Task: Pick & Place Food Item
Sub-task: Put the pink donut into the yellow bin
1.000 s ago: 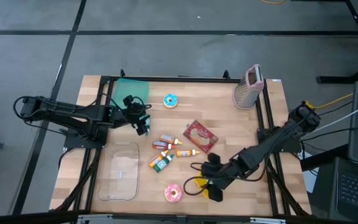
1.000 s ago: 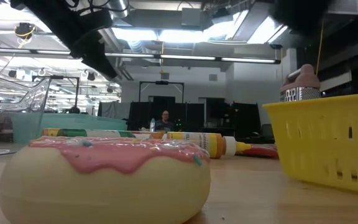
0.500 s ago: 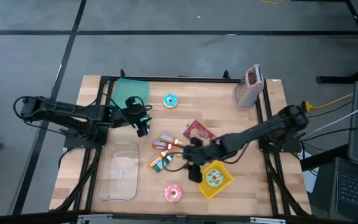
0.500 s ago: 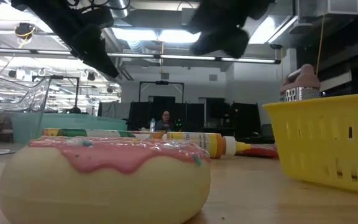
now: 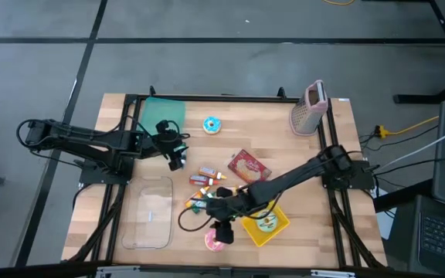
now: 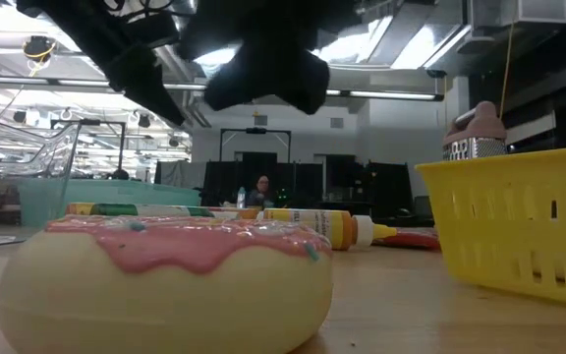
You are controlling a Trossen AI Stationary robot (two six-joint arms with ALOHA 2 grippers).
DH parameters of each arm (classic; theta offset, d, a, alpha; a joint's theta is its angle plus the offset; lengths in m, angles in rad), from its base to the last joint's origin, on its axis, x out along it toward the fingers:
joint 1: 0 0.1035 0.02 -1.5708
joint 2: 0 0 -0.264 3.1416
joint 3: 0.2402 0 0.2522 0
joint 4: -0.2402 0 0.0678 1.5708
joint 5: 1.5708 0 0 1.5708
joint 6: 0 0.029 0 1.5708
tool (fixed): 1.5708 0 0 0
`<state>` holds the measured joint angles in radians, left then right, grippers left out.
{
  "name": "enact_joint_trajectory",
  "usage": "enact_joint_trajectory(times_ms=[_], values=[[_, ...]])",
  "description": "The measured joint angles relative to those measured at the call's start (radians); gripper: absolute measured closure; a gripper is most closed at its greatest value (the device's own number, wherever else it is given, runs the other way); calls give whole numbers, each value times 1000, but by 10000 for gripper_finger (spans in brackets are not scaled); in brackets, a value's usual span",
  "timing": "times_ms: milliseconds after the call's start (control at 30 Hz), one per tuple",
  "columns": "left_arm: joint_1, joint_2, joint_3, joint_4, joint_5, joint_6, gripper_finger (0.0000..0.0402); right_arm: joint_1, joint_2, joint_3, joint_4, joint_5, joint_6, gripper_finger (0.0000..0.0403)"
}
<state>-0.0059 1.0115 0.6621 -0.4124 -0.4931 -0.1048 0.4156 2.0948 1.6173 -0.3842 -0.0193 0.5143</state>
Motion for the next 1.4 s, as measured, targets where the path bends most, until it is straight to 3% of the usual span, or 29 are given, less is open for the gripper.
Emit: enact_joint_trajectory(times_ms=[300, 767, 1400], values=[[0, 0, 0, -2, 19, 67, 201, 28, 72, 4, 6, 37, 194, 220], [1, 0, 0, -2, 43, 134, 201, 88, 76, 4, 20, 98, 384, 220], [1, 0, 0, -5, 43, 116, 201, 76, 168, 5, -12, 49, 376, 221]])
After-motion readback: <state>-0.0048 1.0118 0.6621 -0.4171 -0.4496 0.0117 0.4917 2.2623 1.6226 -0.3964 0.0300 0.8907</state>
